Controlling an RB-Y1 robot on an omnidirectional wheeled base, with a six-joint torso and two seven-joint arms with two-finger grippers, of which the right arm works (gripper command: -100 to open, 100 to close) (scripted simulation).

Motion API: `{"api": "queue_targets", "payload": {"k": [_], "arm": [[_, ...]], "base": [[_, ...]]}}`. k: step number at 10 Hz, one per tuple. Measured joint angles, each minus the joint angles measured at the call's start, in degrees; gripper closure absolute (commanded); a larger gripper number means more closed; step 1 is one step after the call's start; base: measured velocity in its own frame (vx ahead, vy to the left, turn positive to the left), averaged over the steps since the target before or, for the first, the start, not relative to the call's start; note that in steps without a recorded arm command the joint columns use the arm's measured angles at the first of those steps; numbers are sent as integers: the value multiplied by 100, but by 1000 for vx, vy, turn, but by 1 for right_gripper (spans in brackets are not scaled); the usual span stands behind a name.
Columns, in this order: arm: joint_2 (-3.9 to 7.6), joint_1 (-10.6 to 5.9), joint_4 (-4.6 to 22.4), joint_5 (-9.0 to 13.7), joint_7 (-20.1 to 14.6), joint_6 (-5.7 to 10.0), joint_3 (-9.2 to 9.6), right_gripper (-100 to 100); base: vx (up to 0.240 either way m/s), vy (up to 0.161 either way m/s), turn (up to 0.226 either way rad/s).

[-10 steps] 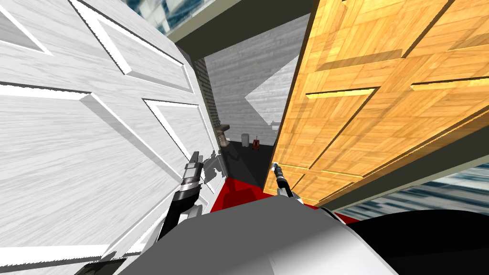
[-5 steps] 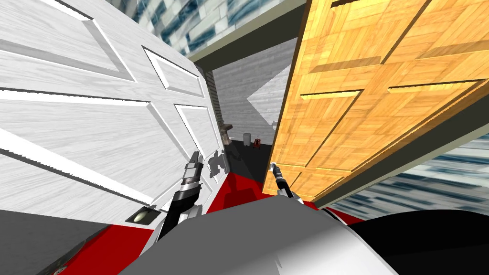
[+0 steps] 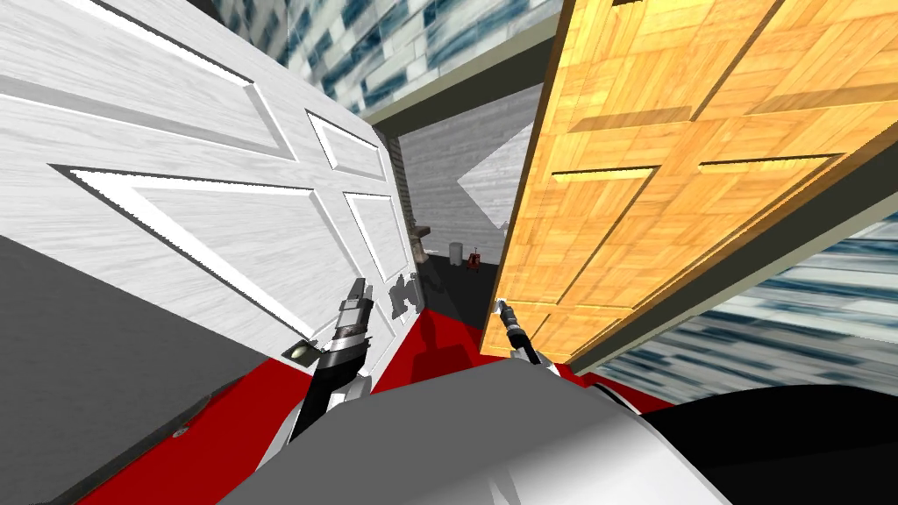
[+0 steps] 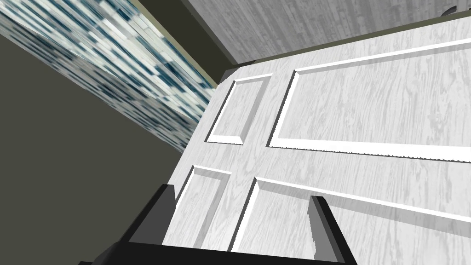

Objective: Pull the door open

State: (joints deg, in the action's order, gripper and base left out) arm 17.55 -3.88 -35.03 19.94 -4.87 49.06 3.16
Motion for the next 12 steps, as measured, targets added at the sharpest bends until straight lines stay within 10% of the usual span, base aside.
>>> {"api": "queue_targets", "payload": {"k": [12], "arm": [[475,375,-247,-348,-734,337,783,100]], "base": [[-227,-40,89]]}}
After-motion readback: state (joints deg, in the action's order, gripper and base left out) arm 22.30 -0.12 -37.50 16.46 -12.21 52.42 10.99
